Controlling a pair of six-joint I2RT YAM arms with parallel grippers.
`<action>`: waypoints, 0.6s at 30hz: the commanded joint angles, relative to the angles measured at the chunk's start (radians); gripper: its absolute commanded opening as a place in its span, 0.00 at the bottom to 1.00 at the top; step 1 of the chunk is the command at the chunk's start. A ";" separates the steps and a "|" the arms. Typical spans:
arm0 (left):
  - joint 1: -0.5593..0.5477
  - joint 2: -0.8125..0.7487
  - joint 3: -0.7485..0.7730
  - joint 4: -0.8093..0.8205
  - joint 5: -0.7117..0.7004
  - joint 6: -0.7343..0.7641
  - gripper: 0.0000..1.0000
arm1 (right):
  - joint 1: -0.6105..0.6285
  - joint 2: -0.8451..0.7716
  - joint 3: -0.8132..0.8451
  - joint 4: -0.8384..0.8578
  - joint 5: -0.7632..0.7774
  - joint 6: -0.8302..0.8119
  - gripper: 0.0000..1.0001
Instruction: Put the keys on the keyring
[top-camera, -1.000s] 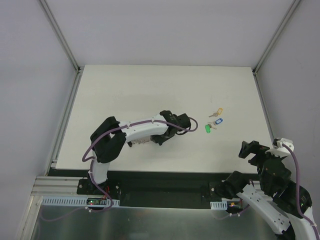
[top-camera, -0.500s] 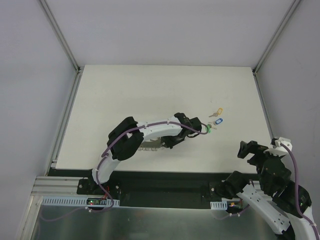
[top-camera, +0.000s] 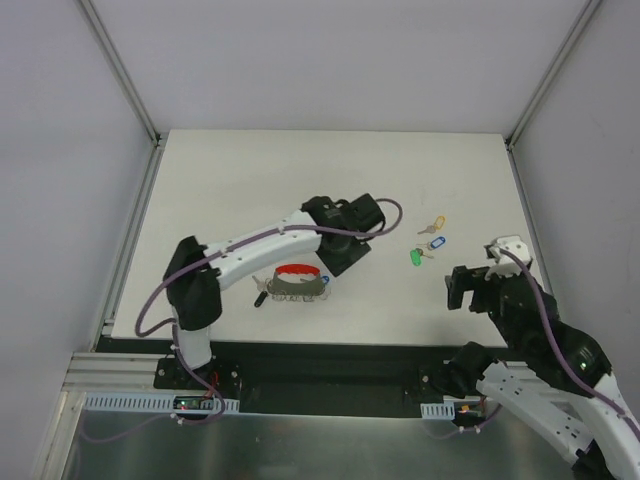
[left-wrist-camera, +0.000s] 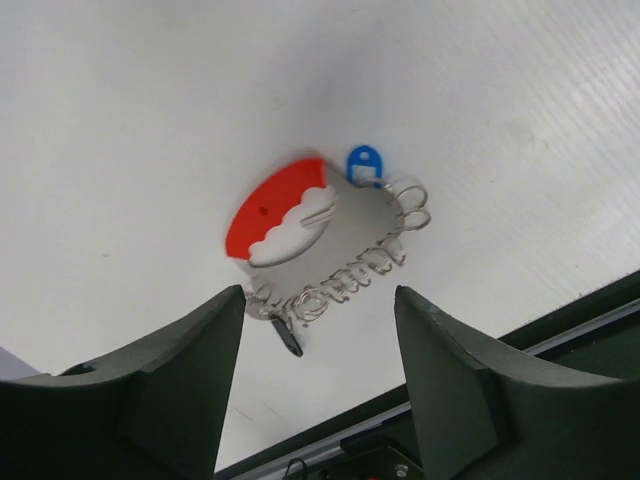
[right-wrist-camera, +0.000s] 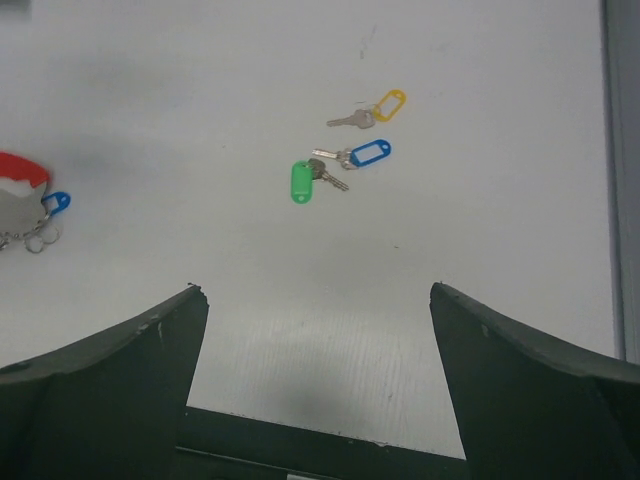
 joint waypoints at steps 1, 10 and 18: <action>0.112 -0.223 -0.084 0.040 -0.004 -0.029 0.63 | 0.006 0.175 0.022 0.122 -0.194 -0.071 0.96; 0.343 -0.608 -0.401 0.207 0.036 -0.081 0.78 | 0.006 0.541 -0.032 0.420 -0.525 0.034 0.92; 0.432 -0.850 -0.622 0.419 0.012 -0.090 0.99 | 0.007 0.860 -0.050 0.699 -0.779 0.182 0.78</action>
